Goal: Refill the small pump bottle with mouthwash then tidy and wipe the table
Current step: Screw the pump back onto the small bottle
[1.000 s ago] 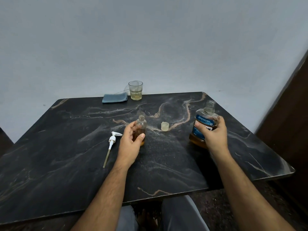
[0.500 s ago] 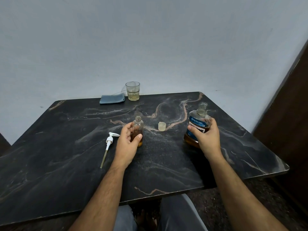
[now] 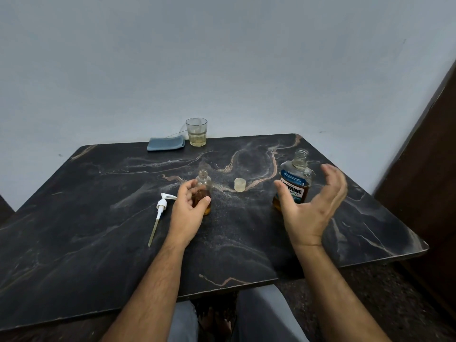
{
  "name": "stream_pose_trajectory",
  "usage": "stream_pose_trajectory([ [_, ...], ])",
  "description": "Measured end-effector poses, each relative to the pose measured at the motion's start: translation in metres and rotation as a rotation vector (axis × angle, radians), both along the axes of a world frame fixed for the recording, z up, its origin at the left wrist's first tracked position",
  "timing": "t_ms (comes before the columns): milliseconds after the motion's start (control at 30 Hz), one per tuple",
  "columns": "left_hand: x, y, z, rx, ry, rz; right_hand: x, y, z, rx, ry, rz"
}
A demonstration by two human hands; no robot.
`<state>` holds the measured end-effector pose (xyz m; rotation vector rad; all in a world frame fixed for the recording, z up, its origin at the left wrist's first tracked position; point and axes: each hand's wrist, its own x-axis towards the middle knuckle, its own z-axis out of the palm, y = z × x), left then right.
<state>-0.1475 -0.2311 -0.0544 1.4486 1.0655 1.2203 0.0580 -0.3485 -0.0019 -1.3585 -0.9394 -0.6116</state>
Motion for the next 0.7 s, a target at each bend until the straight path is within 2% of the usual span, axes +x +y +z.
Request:
stream_pose_trajectory([
  [133, 0.000, 0.000, 0.000, 0.003, -0.002, 0.013, -0.023, 0.006, -0.002, -0.013, -0.106, 0.118],
  [233, 0.001, -0.001, 0.001, 0.005, -0.005, 0.020, -0.039, 0.016, -0.006, -0.117, -0.094, 0.366],
  [400, 0.000, -0.004, 0.003, 0.013, -0.005, 0.004, -0.059, 0.043, -0.013, -0.607, 0.102, 0.679],
  [500, 0.000, -0.005, 0.006, 0.008, -0.026, -0.013, -0.066, 0.058, -0.017, -0.787, 0.167, 0.755],
  [700, -0.002, -0.007, 0.007, 0.034, -0.084, 0.024, -0.078, 0.078, -0.018, -0.786, 0.254, 0.823],
])
